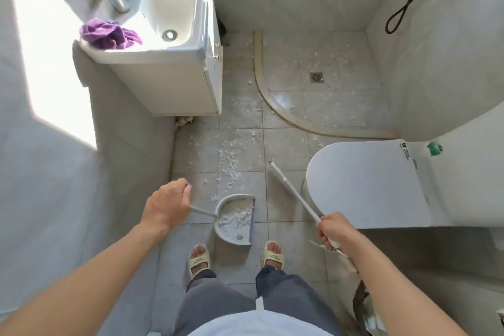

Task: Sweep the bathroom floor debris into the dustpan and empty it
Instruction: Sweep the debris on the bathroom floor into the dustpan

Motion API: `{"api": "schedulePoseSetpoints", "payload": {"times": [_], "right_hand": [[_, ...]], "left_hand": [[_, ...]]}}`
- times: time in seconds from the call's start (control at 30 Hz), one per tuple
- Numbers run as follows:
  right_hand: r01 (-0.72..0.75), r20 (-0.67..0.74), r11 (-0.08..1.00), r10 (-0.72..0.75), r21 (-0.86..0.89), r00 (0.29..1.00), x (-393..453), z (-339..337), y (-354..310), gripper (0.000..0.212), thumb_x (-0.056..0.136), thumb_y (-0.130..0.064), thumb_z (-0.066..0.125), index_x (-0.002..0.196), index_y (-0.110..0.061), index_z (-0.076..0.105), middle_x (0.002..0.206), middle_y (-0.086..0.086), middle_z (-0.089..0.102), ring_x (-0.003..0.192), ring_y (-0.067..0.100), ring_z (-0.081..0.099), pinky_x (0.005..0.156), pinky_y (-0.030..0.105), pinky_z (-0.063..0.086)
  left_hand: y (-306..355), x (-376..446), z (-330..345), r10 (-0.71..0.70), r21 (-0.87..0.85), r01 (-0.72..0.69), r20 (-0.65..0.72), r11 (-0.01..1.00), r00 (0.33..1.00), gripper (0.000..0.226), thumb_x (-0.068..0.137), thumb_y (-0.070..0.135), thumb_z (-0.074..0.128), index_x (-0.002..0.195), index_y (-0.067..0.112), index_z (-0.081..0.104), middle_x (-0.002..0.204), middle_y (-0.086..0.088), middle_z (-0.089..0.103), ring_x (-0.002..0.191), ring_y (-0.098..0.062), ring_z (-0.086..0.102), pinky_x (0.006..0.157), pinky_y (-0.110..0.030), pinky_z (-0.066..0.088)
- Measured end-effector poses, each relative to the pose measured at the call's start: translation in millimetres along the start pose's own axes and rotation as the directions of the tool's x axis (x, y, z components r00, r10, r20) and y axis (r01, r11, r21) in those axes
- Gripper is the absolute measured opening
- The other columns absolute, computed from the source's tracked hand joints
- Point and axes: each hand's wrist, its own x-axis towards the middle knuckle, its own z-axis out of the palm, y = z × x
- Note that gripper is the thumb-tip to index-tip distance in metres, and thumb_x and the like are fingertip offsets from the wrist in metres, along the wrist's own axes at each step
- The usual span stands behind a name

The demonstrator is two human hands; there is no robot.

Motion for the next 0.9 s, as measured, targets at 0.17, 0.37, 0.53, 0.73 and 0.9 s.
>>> {"api": "schedulePoseSetpoints", "payload": {"times": [0.17, 0.37, 0.53, 0.73, 0.9], "right_hand": [[-0.016, 0.001, 0.997, 0.016, -0.080, 1.000, 15.2, 17.1, -6.3, 0.019, 0.090, 0.006, 0.037, 0.089, 0.004, 0.056, 0.060, 0.011, 0.050, 0.036, 0.015, 0.040, 0.039, 0.017, 0.032], [-0.019, 0.047, 0.978, 0.029, -0.207, 0.998, 0.9, 76.6, 6.1, 0.023, 0.093, 0.004, 0.038, 0.108, 0.007, 0.055, 0.060, 0.014, 0.052, 0.038, 0.016, 0.042, 0.038, 0.016, 0.033], [-0.024, 0.155, 0.969, 0.063, -0.247, 0.986, -33.3, 104.7, 7.1, 0.018, 0.093, 0.004, 0.041, 0.086, 0.004, 0.058, 0.050, 0.010, 0.051, 0.037, 0.017, 0.037, 0.040, 0.022, 0.032], [-0.233, 0.334, 0.958, 0.168, 0.165, 0.927, -16.6, 56.8, -24.7, 0.020, 0.096, 0.000, 0.035, 0.080, -0.004, 0.046, 0.051, 0.006, 0.041, 0.030, 0.007, 0.032, 0.026, 0.013, 0.025], [-0.150, 0.276, 0.988, 0.133, 0.044, 0.952, -26.0, 49.0, -21.0, 0.018, 0.093, 0.002, 0.039, 0.079, -0.003, 0.048, 0.058, 0.006, 0.039, 0.036, 0.010, 0.031, 0.030, 0.015, 0.025]], "left_hand": [[-29.6, -29.9, -10.1, -0.273, -0.059, 0.268, -0.108, 0.962, 0.956, 0.026, 0.100, 0.026, 0.041, 0.090, 0.010, 0.059, 0.092, -0.020, 0.067, 0.084, -0.042, 0.059, 0.067, -0.039, 0.042], [-71.4, -67.2, -16.4, -0.480, -0.116, 0.467, -0.157, 0.877, 0.863, 0.028, 0.100, 0.026, 0.042, 0.090, 0.007, 0.059, 0.093, -0.027, 0.064, 0.084, -0.043, 0.058, 0.065, -0.038, 0.038], [-100.0, -83.7, -11.3, -0.544, -0.120, 0.532, -0.121, 0.839, 0.831, 0.030, 0.100, 0.026, 0.036, 0.091, 0.007, 0.058, 0.098, -0.026, 0.065, 0.083, -0.041, 0.055, 0.066, -0.037, 0.038], [-114.0, -87.7, 4.0, -0.591, -0.125, 0.581, -0.070, 0.804, 0.803, 0.029, 0.099, 0.023, 0.036, 0.096, 0.007, 0.059, 0.102, -0.027, 0.064, 0.089, -0.043, 0.058, 0.069, -0.038, 0.040], [-119.2, -83.1, 15.5, -0.609, -0.134, 0.597, -0.085, 0.791, 0.788, 0.028, 0.099, 0.021, 0.035, 0.096, 0.005, 0.058, 0.103, -0.026, 0.064, 0.089, -0.043, 0.058, 0.069, -0.038, 0.039]]}}
